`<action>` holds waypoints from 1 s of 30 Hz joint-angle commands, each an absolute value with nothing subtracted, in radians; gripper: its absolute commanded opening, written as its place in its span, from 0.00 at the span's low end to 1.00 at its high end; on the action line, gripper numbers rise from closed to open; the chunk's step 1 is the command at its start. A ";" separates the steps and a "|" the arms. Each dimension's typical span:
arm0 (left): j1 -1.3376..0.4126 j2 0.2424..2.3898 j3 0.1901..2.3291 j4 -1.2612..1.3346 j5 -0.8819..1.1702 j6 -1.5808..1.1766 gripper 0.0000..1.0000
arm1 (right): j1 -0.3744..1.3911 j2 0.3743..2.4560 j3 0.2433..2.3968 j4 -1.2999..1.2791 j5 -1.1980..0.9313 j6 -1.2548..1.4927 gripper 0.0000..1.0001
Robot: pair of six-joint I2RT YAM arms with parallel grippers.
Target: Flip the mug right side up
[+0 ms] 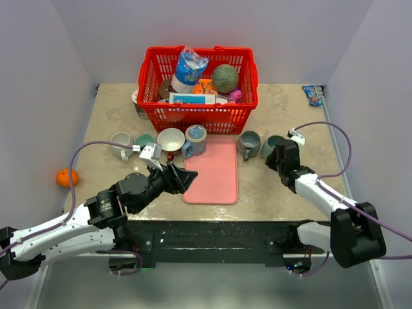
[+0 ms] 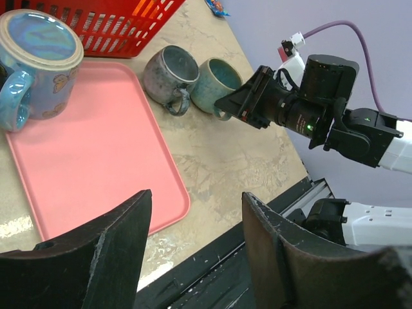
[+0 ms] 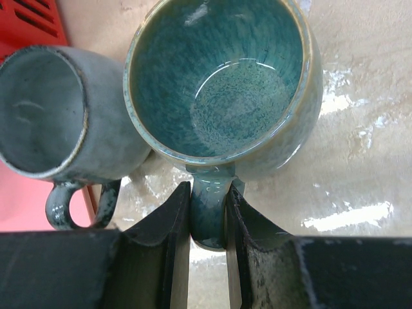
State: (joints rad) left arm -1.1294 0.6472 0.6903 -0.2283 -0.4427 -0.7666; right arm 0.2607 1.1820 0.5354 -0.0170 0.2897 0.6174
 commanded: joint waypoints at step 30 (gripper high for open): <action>-0.947 1.198 0.968 -0.358 -0.575 -0.540 0.79 | 0.253 0.835 0.817 -0.455 0.267 0.632 0.99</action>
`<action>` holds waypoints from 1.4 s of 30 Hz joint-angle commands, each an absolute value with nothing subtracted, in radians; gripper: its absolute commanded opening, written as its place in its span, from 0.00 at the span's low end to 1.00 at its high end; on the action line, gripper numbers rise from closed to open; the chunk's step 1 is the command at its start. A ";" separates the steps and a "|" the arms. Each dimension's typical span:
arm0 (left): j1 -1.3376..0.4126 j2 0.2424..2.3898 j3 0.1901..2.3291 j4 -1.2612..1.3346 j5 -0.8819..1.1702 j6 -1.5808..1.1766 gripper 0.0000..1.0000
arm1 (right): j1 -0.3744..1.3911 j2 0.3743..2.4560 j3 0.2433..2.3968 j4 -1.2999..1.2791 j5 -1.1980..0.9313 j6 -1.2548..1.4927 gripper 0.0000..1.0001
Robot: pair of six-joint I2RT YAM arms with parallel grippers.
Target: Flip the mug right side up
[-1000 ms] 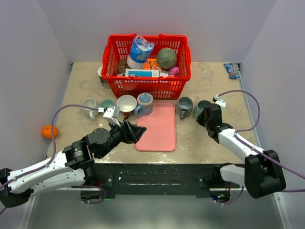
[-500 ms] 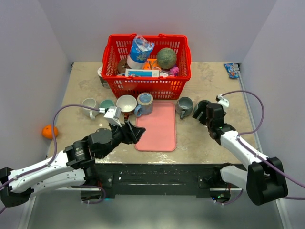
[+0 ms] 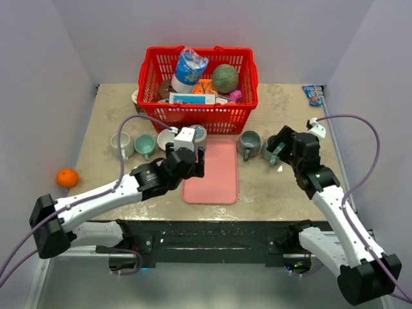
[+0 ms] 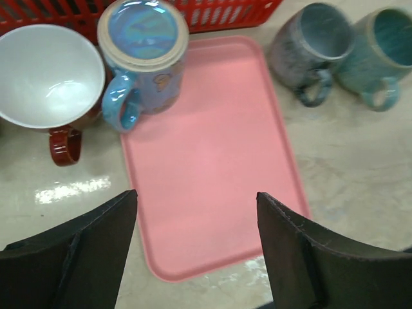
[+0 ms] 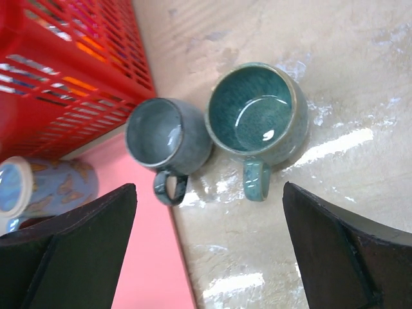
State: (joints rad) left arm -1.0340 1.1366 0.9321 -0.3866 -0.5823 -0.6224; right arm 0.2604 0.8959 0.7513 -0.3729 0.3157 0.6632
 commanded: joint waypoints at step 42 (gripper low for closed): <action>-0.667 1.612 1.028 -0.067 -0.156 -0.225 0.43 | 0.255 0.698 0.765 -0.561 0.114 0.663 0.98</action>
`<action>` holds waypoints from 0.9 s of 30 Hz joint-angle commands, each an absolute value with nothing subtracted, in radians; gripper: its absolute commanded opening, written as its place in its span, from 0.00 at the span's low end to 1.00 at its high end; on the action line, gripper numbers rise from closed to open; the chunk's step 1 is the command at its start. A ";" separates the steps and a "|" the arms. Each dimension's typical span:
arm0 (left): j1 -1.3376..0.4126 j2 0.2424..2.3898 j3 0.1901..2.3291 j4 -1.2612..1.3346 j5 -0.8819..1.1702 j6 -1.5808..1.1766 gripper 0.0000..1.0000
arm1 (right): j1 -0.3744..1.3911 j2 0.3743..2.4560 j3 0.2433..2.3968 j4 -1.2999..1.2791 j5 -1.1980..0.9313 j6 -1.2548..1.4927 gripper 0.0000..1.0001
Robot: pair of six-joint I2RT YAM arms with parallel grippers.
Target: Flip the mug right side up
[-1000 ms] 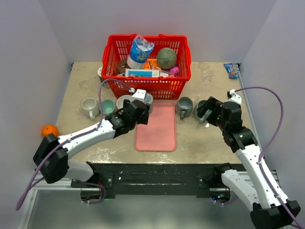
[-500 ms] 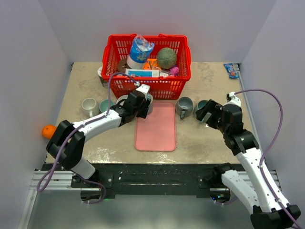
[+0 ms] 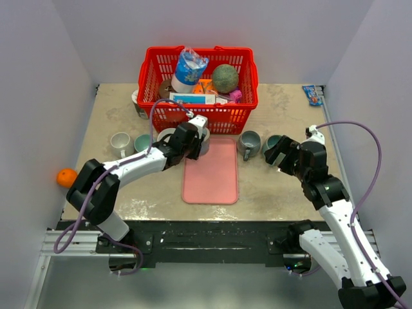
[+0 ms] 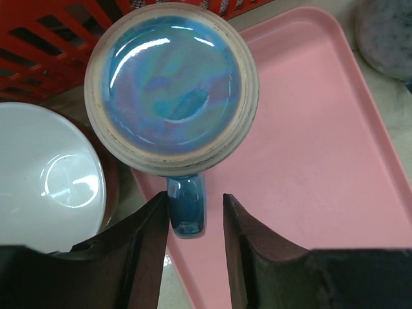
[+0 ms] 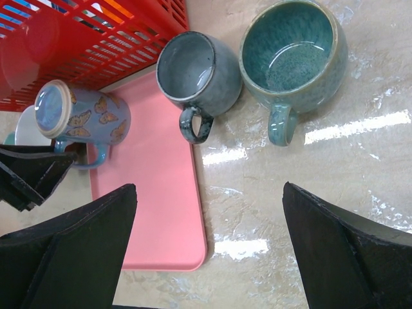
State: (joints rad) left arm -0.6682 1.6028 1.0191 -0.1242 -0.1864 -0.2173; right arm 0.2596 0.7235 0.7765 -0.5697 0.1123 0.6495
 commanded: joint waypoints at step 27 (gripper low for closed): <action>-0.676 1.593 1.042 -0.110 -0.200 -0.285 0.00 | 0.255 0.687 0.765 -0.554 0.046 0.655 0.98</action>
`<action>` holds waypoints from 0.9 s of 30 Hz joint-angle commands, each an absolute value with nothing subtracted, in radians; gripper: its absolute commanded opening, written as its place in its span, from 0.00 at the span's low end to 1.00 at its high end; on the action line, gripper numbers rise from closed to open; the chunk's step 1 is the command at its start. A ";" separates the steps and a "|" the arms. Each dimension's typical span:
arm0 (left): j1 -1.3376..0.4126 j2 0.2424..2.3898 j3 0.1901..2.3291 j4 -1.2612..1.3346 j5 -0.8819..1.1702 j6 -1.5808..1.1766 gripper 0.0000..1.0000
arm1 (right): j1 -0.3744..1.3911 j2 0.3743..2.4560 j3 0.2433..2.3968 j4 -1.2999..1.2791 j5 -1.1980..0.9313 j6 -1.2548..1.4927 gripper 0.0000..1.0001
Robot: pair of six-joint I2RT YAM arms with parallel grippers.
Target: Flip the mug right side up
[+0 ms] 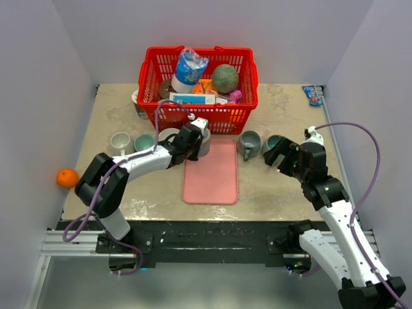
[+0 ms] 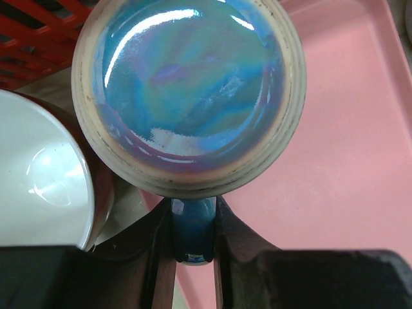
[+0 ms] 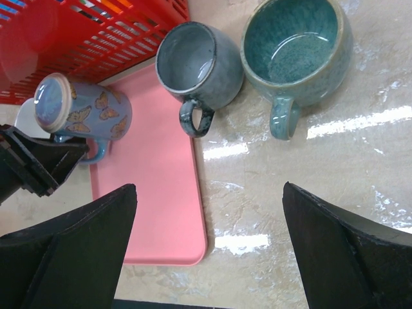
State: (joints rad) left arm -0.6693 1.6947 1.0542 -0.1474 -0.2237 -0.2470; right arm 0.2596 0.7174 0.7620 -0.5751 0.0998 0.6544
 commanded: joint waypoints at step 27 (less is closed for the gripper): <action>-0.721 0.977 0.604 0.641 0.215 -1.067 0.00 | 0.259 0.451 0.495 -0.025 -0.722 0.848 0.99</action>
State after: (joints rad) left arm -0.6842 1.0481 0.5755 0.3065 0.1761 -0.9604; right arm 0.2611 0.5076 0.4850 -0.1566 -0.6449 0.7876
